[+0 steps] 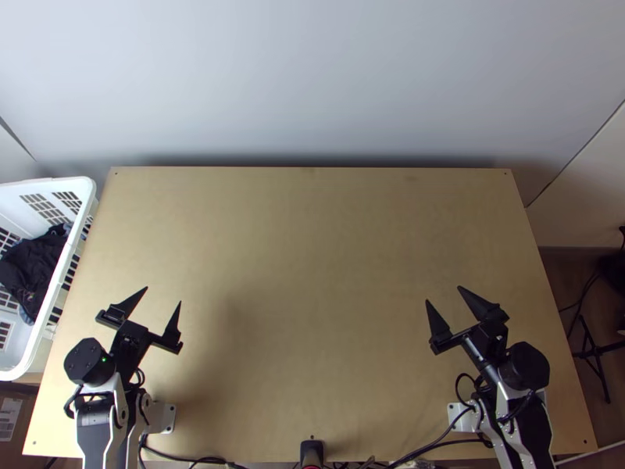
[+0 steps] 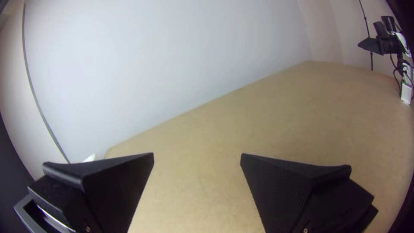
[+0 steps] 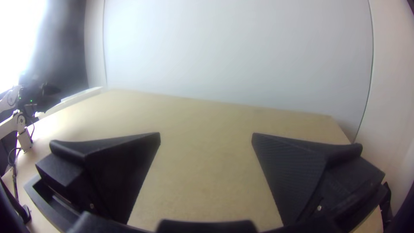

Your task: Fold the t-shirt

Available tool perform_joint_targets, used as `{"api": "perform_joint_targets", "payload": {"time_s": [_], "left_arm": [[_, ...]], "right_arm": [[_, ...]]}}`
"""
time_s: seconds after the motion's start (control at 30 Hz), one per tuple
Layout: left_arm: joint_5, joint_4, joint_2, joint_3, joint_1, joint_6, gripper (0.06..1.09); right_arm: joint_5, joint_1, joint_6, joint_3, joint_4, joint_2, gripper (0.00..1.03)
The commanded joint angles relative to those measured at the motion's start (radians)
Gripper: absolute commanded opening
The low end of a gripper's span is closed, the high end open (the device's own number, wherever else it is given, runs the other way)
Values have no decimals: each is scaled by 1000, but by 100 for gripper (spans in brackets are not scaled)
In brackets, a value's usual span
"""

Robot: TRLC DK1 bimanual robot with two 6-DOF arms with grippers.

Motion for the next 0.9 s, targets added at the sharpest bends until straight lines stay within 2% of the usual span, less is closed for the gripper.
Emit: {"api": "perform_joint_targets", "payload": {"time_s": [0.0, 0.73, 0.87], "left_arm": [[-1, 0, 0, 0, 0, 1, 104], [8, 0, 0, 0, -24, -28, 104], [2, -21, -1, 2, -21, 77, 104]], "right_arm": [[0, 0, -1, 0, 0, 0, 99], [0, 32, 1, 0, 0, 0, 99], [0, 74, -1, 0, -1, 0, 99]]}}
